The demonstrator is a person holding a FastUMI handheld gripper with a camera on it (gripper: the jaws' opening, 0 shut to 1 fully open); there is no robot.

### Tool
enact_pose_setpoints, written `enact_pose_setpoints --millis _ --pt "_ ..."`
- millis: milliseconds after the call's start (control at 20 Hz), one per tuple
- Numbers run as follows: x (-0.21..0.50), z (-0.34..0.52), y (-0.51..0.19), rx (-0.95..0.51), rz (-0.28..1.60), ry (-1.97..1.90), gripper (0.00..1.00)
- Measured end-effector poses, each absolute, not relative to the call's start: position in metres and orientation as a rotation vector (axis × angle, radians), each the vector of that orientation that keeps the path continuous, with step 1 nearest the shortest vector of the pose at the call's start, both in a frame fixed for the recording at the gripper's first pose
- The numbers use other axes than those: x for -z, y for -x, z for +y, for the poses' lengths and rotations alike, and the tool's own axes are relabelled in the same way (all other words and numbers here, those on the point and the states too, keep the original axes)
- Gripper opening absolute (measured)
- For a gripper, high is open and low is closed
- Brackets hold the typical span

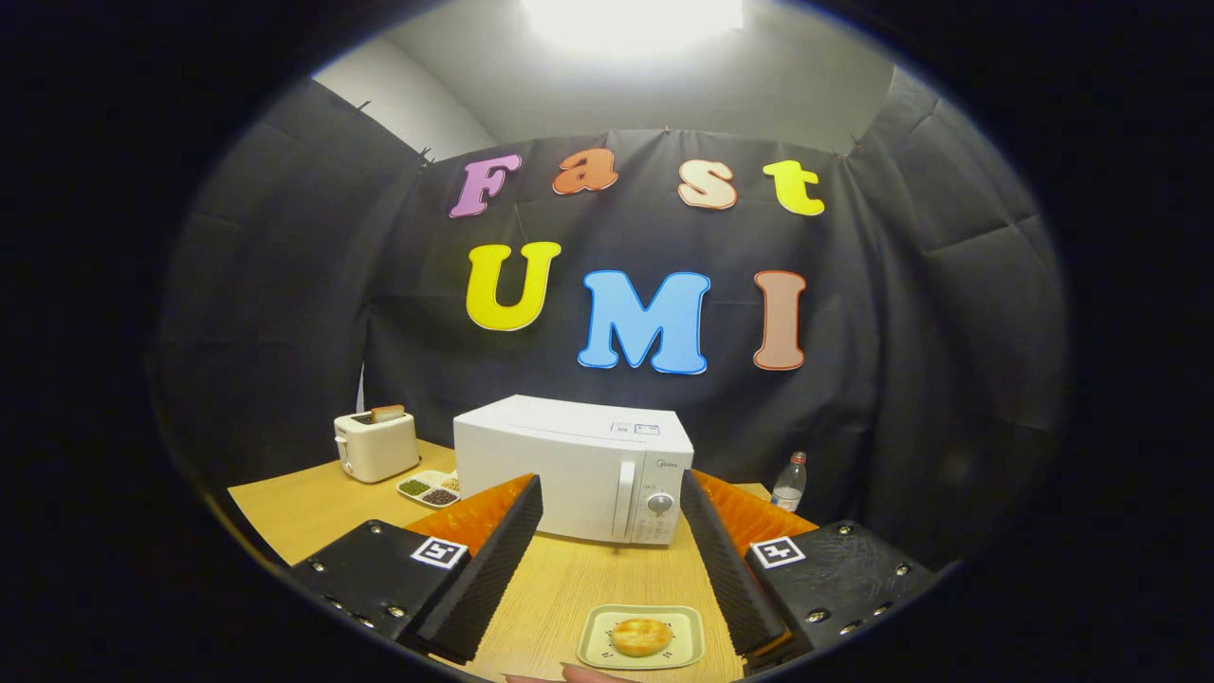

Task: Open the microwave, put the food inside, and close the microwave door.

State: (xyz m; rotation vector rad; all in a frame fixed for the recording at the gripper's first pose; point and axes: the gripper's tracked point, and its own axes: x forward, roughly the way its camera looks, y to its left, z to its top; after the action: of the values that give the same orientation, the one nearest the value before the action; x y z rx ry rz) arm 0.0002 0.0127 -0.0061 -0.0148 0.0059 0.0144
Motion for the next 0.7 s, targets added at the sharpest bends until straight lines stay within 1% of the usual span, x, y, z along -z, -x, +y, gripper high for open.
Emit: enact_pose_setpoints --millis 350,700 --pt "0.016 0.018 -0.018 -0.04 0.014 -0.018 0.93" --pt "0.059 0.023 -0.071 -0.049 0.07 -0.064 0.93"
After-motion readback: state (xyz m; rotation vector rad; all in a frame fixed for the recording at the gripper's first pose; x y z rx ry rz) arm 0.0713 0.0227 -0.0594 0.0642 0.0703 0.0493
